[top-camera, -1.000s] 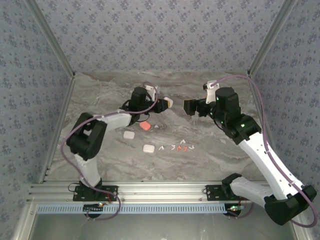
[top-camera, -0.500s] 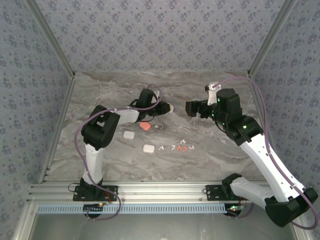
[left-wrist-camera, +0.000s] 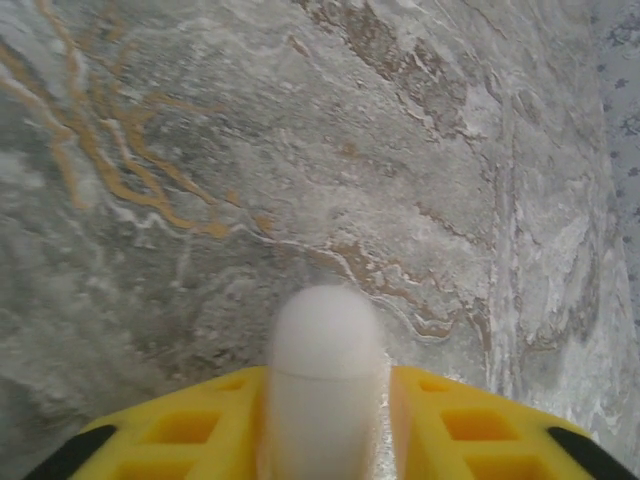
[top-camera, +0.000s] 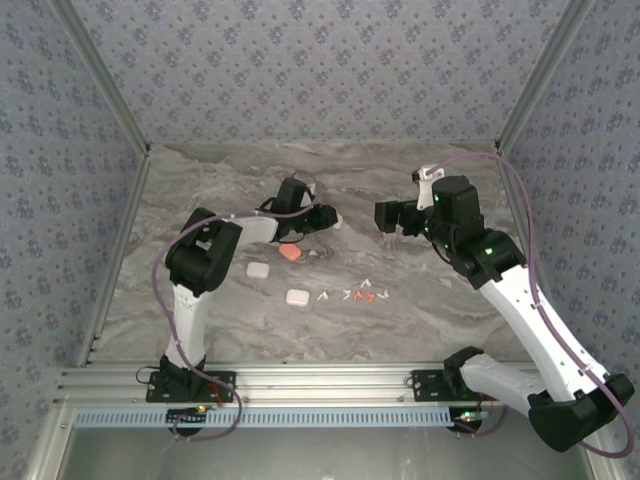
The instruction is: Insert wireless bluetooth earbuds into charging case
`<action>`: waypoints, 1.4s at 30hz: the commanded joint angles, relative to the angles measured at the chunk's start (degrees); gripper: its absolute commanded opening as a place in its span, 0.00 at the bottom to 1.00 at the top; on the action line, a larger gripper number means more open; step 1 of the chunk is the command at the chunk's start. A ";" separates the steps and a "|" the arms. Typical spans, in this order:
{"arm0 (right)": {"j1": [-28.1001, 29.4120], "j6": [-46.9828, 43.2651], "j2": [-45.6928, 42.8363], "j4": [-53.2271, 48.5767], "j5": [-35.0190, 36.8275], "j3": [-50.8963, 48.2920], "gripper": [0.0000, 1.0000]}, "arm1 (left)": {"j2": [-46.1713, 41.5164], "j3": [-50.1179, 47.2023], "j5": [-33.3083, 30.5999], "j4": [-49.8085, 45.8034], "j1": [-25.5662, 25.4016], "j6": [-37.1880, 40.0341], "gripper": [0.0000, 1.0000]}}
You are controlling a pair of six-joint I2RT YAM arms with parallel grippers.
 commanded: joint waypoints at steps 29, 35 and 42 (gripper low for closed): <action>13.57 -4.53 31.80 0.92 -1.67 8.31 1.00 | -57.50 -33.65 -23.10 -9.00 12.59 1.64 0.95; 17.47 -5.23 46.27 -0.24 -1.25 16.96 1.00 | -66.87 -35.93 -27.50 -17.08 16.78 1.86 0.99; 21.06 -7.66 58.57 -2.61 1.04 27.33 0.95 | -69.98 -37.35 -28.29 -19.19 18.73 1.23 0.99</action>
